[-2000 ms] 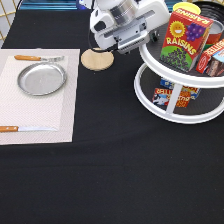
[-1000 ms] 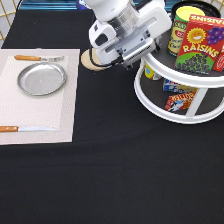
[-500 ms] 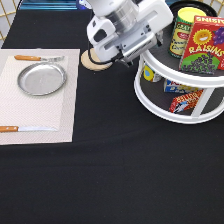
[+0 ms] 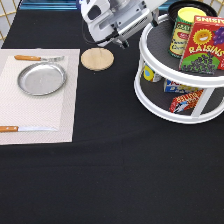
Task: Pick up the bowl from the lazy Susan and put bowl on the plate
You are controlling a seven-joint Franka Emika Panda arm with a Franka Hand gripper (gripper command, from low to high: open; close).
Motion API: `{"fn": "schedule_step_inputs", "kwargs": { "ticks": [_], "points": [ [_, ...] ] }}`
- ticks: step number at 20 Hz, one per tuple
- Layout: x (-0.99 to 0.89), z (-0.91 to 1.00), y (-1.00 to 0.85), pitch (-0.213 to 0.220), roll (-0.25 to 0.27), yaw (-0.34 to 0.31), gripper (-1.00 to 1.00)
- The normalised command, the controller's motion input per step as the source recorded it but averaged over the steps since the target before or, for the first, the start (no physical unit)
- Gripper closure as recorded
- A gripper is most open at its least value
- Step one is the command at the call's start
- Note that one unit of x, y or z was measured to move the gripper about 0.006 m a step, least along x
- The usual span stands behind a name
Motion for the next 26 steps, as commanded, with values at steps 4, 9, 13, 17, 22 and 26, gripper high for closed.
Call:
{"fn": "schedule_step_inputs", "kwargs": {
  "ticks": [4, 9, 13, 17, 22, 26],
  "points": [
    [-0.56, -0.16, 0.02, 0.000, -0.052, -0.189, -1.00],
    [-0.37, -0.12, 0.30, 0.000, -0.055, -0.209, -1.00],
    [-0.35, -0.16, 0.36, 0.000, -0.065, -0.206, -1.00],
    [-0.49, -0.11, 0.32, -0.010, -0.047, -0.158, -1.00],
    [-0.38, -0.11, 0.17, -0.077, -0.066, -0.028, -1.00],
    [0.01, -0.06, 0.03, -0.058, -0.046, 0.000, -1.00]
  ]
}}
